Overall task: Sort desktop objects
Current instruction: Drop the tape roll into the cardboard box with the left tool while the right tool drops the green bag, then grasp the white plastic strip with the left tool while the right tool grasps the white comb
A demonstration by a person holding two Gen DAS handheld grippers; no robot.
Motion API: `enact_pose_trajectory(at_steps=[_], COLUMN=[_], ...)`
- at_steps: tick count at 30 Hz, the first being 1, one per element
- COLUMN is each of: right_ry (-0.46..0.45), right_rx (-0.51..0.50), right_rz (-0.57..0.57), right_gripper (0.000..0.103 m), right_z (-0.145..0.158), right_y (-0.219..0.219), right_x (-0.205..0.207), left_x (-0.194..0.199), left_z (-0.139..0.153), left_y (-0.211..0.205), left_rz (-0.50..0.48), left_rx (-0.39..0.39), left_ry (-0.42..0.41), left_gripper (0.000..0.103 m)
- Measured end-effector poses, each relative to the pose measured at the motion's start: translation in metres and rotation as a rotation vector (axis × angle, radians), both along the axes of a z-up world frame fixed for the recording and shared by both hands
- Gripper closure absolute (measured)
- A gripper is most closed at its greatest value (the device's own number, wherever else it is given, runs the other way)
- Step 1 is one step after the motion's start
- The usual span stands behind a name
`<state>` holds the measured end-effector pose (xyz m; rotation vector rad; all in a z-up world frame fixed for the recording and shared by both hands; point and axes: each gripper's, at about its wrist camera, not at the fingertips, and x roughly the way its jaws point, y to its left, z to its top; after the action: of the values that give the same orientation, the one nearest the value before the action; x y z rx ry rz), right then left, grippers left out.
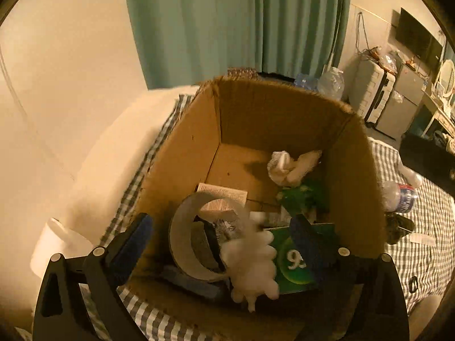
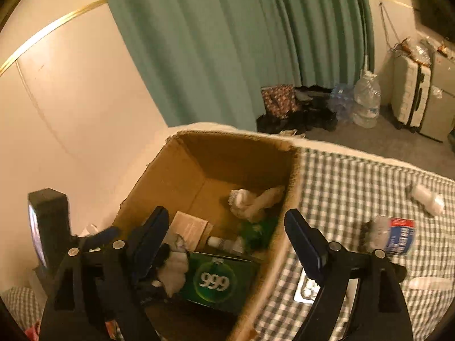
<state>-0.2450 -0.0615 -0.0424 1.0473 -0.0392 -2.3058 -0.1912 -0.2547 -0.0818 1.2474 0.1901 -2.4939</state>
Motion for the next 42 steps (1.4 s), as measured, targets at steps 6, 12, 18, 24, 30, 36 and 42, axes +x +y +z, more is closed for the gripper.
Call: enact_pose_trajectory(at_steps=[6,12,18,24,30,36,42], right_ry=[0.051,0.142,0.148,0.112,-0.015,-0.087,-0.114], right_rx=[-0.006,0.004,0.040,0.052,0.120,0.201,0.387], right_rz=[-0.068,-0.192,-0.353,-0.443,-0.545,-0.510,-0.291], right_gripper=[0.020,0.019,0.018,0.018,0.018,0.018,0.018], right_z=[0.029,0.057,0.045,0.001,-0.065,-0.095,-0.130], right_y=[0.055,0.143,0.235,0.303,0.348,0.363,0.333], right_x=[0.022,0.054,0.073,0.069,0.042,0.010,-0.023], left_x=[0.023,0.038,0.022,-0.003,-0.021,-0.047,-0.069], left_z=[0.052,0.078,0.051,-0.006,-0.065,-0.116,-0.151], left_y=[0.047,0.120,0.197,0.247,0.272,0.282,0.292], left_rz=[-0.058,-0.147,-0.209,-0.183,-0.156,-0.102,-0.117], left_rx=[-0.037,-0.026,0.024,0.059,0.075,0.089,0.051], left_ry=[0.087,0.159,0.099,-0.014,-0.120,-0.197,-0.254], left_gripper=[0.001,0.000,0.000,0.000,0.000,0.000,0.022])
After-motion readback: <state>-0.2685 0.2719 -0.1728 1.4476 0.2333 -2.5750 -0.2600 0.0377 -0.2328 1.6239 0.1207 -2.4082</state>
